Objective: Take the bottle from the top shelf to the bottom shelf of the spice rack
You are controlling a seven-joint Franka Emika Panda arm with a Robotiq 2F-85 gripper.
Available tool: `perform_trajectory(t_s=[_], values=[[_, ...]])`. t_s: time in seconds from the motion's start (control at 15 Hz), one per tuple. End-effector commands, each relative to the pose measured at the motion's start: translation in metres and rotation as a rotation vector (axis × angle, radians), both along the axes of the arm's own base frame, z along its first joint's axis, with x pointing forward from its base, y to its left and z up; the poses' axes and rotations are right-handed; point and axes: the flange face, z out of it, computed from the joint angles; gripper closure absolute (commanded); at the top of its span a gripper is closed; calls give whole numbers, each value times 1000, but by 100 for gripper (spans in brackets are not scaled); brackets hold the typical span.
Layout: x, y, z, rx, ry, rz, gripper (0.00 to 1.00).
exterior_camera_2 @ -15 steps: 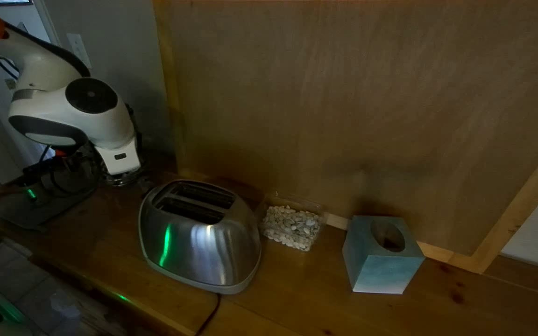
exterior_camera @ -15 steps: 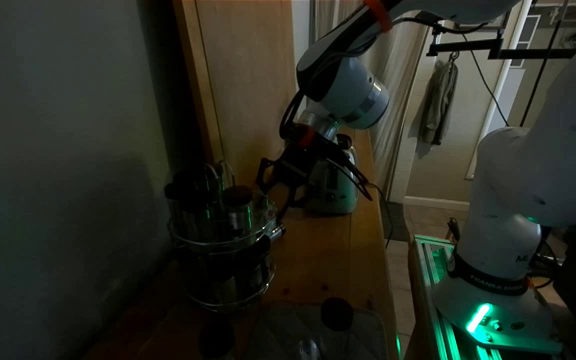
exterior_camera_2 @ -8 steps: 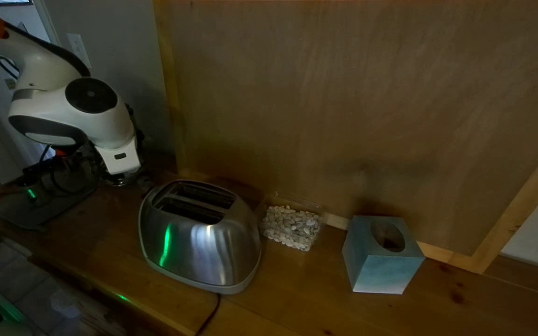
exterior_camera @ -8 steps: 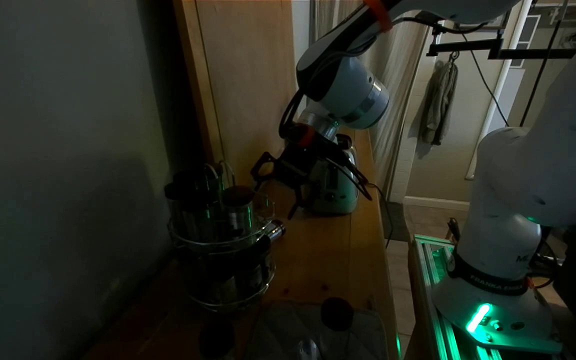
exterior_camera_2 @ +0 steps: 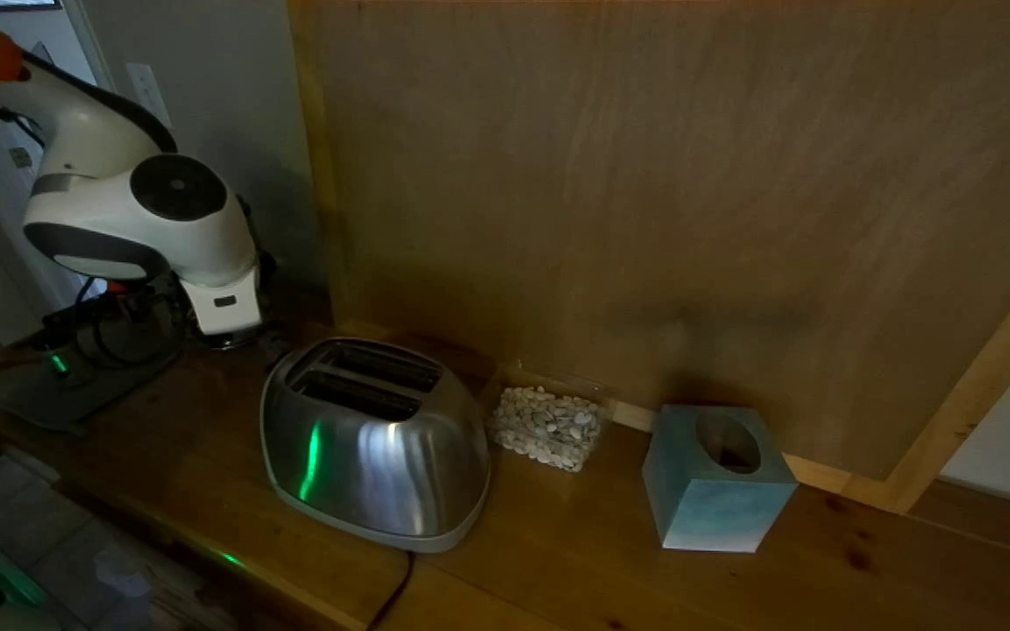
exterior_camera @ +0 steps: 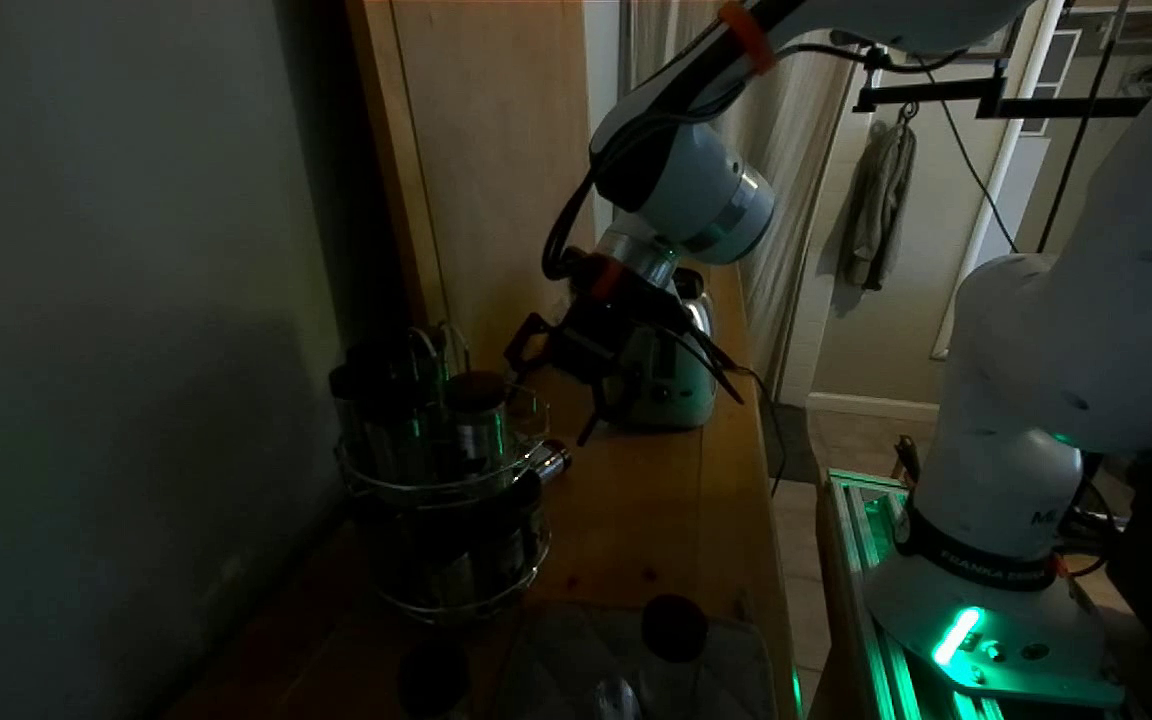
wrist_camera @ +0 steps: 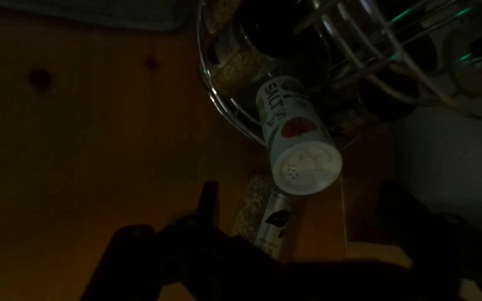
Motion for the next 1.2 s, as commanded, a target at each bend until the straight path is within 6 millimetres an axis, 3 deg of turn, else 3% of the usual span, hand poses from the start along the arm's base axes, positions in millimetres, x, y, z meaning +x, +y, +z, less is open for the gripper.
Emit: perform_trajectory(t_s=[0.0,0.6,1.13], values=[[7,-6,-11,-16,45,-78,34],[8,-3,-35,-31,134,-108,97],[13,0,-27,53,124,-94,100]])
